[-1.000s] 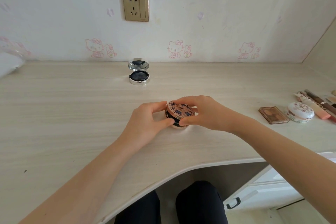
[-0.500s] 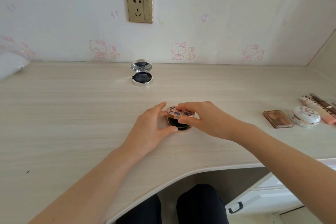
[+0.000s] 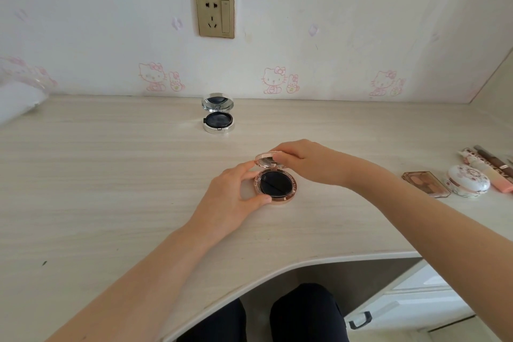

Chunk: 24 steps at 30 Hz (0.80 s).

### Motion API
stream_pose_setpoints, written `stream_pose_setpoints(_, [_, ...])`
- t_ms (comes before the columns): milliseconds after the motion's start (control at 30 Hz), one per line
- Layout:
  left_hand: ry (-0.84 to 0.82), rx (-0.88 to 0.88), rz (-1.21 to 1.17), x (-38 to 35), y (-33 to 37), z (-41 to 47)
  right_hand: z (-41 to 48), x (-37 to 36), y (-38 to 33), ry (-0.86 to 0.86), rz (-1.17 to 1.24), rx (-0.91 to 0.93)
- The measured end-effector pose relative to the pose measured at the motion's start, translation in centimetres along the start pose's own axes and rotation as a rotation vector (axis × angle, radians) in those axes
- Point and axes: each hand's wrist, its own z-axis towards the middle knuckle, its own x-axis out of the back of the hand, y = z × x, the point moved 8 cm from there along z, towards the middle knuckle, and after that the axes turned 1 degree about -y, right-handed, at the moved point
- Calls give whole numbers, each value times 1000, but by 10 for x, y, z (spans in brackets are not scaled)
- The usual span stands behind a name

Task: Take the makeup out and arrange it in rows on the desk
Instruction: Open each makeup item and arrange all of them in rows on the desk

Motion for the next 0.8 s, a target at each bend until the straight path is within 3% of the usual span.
stream_pose_setpoints(433, [-21, 14, 15, 0, 1, 0, -7, -4, -1, -24, 34, -2])
stream_pose_setpoints(667, [-20, 25, 40, 0, -2, -1, -37, -7, 27, 300, 159, -123])
stream_pose_setpoints(800, [-7, 20, 49, -1, -2, -1, -63, -35, 38, 375, 132, -165])
